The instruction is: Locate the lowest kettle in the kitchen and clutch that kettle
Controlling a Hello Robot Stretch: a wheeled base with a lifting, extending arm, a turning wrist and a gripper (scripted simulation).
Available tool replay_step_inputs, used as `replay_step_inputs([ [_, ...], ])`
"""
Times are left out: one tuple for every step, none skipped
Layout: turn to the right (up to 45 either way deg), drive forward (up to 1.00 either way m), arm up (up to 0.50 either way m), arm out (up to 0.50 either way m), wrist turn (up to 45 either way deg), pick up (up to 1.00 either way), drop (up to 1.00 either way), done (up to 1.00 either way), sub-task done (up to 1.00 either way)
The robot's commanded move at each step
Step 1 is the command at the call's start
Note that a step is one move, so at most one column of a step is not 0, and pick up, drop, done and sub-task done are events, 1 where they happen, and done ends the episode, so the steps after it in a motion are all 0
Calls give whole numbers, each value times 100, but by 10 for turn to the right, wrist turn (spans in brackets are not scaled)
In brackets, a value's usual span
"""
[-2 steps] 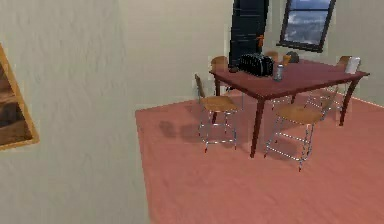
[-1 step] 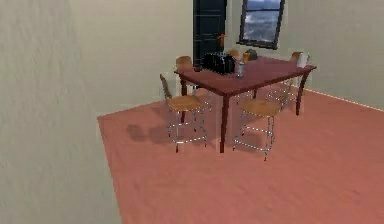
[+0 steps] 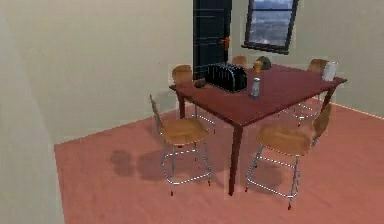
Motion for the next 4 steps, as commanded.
replay_step_inputs([
  [0,40,0,0,0,0,0,0,0],
  [-210,0,0,0,0,0,0,0,0],
  [0,60,0,0,0,0,0,0,0],
  [-120,0,0,0,0,0,0,0,0],
])
